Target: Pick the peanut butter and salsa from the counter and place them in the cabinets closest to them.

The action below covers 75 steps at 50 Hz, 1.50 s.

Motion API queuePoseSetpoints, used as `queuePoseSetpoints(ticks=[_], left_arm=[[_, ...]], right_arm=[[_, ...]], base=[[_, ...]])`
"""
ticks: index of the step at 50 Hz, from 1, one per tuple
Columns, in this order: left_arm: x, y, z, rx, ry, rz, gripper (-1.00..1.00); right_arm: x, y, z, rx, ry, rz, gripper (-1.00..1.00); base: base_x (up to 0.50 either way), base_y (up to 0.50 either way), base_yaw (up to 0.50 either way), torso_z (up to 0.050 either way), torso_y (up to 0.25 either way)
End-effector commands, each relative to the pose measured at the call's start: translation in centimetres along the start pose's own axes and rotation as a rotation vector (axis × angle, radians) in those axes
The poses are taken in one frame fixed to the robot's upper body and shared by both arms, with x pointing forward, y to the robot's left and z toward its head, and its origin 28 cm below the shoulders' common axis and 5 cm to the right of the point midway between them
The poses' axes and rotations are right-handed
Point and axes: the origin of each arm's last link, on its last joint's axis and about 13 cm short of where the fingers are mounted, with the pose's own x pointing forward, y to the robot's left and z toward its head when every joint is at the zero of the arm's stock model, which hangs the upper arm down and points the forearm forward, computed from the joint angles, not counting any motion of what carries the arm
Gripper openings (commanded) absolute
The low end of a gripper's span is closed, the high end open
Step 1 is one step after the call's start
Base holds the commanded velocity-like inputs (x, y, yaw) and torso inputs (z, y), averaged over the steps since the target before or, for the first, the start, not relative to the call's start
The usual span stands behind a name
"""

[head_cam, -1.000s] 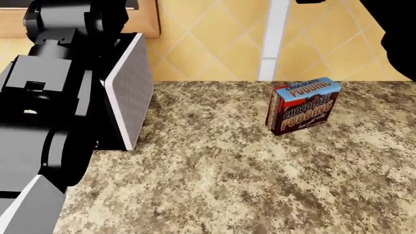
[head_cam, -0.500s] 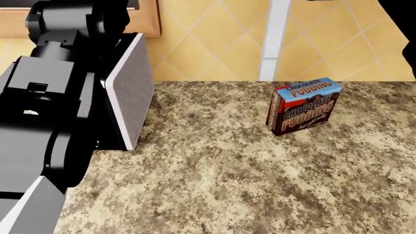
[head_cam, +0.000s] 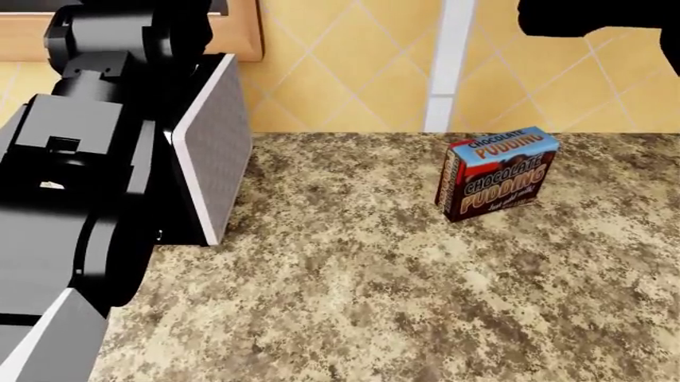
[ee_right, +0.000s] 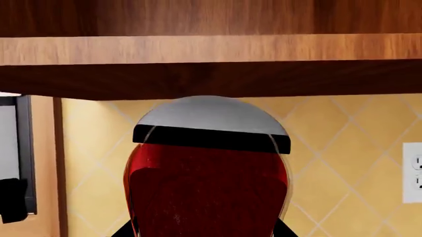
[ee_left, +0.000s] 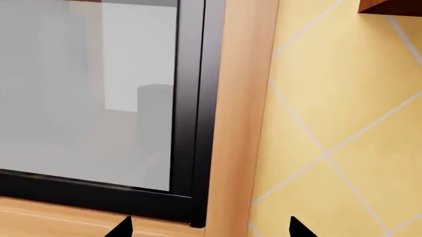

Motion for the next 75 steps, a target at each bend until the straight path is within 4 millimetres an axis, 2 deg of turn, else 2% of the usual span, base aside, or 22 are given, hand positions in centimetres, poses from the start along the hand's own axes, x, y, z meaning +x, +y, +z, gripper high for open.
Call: queuePoseSetpoints(ticks=[1, 7, 18, 33, 41, 55, 65, 75], left_arm=[[0.0, 0.1, 0.0, 0.001, 0.001, 0.002, 1.00], [0.0, 0.1, 0.1, 0.000, -0.001, 0.003, 1.00], [0.0, 0.1, 0.2, 0.001, -0.002, 0.003, 1.00], [0.0, 0.1, 0.2, 0.004, -0.001, 0.003, 1.00], [0.0, 0.1, 0.3, 0.004, -0.002, 0.002, 1.00], [-0.1, 0.0, 0.4, 0.005, -0.002, -0.001, 1.00], [-0.1, 0.0, 0.5, 0.006, -0.001, 0.002, 1.00], [-0.1, -0.1, 0.3, 0.007, 0.005, 0.001, 1.00]], right_arm=[[-2.0, 0.5, -0.3, -0.008, -0.036, 0.025, -1.00], [-2.5, 0.7, -0.5, -0.006, -0.034, 0.034, -1.00], [-4.5, 1.1, 0.9, -0.005, -0.062, 0.049, -1.00], [-6.0, 1.3, 3.3, -0.005, -0.121, 0.055, -1.00], [-6.4, 1.6, 5.5, 0.009, -0.176, 0.067, -1.00], [-5.3, 2.5, 9.3, 0.009, -0.221, 0.064, -1.00], [-2.7, 2.8, 11.8, 0.002, -0.074, 0.017, -1.00], [-1.7, 3.0, 14.5, -0.018, -0.069, -0.002, -1.00]], base=[[0.00, 0.00, 0.00, 0.000, 0.000], [0.00, 0.00, 0.00, 0.000, 0.002], [0.00, 0.00, 0.00, 0.000, 0.000], [0.00, 0.00, 0.00, 0.000, 0.000], [0.00, 0.00, 0.00, 0.000, 0.000], [0.00, 0.00, 0.00, 0.000, 0.001], [0.00, 0.00, 0.00, 0.000, 0.000], [0.00, 0.00, 0.00, 0.000, 0.000]])
